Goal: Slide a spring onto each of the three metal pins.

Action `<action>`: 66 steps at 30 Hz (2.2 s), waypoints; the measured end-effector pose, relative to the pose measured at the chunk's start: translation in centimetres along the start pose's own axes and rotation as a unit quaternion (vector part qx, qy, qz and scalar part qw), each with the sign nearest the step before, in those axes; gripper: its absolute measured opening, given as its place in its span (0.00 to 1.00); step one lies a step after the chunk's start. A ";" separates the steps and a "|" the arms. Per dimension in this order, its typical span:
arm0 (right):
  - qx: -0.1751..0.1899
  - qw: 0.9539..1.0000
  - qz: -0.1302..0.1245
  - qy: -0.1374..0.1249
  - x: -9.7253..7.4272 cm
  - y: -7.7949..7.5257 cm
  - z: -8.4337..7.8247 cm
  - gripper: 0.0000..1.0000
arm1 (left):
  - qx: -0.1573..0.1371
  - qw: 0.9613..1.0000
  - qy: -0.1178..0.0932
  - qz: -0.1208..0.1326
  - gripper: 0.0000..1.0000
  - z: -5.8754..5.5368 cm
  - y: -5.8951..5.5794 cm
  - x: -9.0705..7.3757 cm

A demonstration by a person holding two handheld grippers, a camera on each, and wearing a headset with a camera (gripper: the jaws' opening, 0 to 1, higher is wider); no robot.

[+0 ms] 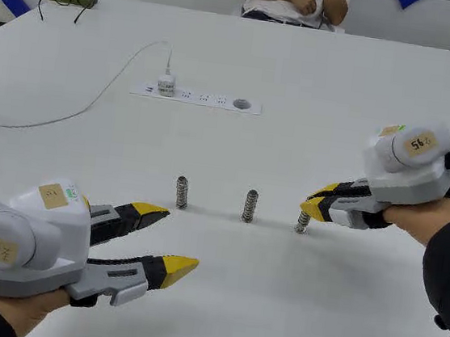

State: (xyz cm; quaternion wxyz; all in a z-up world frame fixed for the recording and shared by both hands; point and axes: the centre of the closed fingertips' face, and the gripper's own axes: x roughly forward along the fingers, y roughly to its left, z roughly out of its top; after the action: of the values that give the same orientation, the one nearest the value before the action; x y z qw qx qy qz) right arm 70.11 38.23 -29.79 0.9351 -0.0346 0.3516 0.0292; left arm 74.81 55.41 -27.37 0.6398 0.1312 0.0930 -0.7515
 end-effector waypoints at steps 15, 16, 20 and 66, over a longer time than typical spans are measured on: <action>0.005 1.000 -0.003 0.001 0.3 -0.1 -0.7 0.14 | -0.003 1.000 -0.002 0.006 0.48 0.0 0.3 -0.2; 0.004 1.000 -0.005 0.001 0.1 -0.1 -0.7 0.15 | -0.002 1.000 -0.002 0.006 0.48 0.1 0.4 -0.2; 0.005 1.000 -0.010 -0.003 -0.5 -0.3 -0.8 0.17 | -0.003 1.000 -0.002 0.008 0.49 0.1 0.5 -0.2; -0.032 0.993 -0.013 -0.114 -8.5 3.8 -1.1 0.60 | 0.000 1.000 0.010 0.025 0.64 -0.4 2.1 -1.9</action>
State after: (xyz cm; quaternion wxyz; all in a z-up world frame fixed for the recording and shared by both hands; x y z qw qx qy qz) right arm 62.74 41.70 -25.20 0.9679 -0.0655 0.2407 0.0317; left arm 77.21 56.99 -27.12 0.6576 0.1411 0.0962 -0.7337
